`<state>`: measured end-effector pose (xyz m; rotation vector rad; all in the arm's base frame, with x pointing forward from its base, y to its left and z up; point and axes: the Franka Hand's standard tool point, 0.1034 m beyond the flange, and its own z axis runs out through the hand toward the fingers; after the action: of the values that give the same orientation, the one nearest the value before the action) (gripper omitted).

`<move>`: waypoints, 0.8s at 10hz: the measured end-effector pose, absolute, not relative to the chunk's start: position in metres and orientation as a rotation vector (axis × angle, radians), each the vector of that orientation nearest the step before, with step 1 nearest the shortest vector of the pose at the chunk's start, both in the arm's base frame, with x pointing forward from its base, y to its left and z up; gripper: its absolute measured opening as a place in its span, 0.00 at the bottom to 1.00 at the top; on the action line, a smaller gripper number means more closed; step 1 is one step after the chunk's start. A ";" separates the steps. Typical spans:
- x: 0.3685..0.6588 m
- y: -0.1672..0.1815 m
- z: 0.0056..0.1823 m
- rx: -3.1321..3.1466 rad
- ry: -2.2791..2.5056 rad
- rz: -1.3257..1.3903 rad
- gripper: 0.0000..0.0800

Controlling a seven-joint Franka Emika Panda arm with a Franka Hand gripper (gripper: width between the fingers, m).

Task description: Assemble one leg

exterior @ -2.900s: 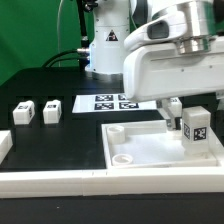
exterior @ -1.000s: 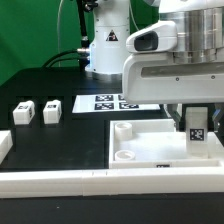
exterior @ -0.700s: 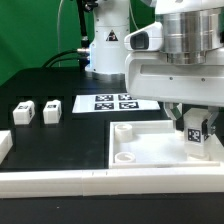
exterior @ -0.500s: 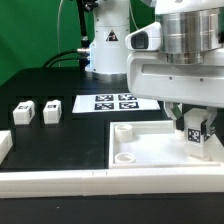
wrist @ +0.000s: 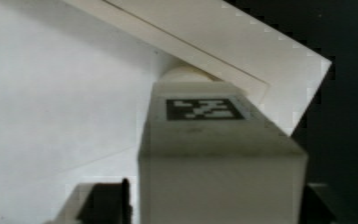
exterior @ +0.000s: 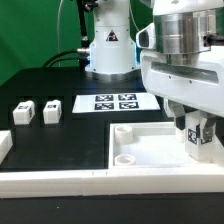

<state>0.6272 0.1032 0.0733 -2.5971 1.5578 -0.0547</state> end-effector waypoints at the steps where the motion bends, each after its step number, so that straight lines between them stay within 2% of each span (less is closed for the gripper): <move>1: 0.627 0.103 0.073 -2.619 1.520 -0.056 0.65; 2: 0.627 0.104 0.073 -2.620 1.519 -0.056 0.76; 3: 0.627 0.103 0.073 -2.688 1.405 -0.064 0.76; 4: 0.627 0.104 0.073 -2.781 1.226 -0.065 0.80; 8: 0.626 0.118 0.077 -3.020 0.571 -0.085 0.81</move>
Offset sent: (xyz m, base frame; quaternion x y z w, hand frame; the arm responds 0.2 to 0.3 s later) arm 0.0033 0.0005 0.0002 -0.0166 -0.0206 -0.3156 0.9485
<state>0.6256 0.1176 0.0774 -3.0204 0.5713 -0.0849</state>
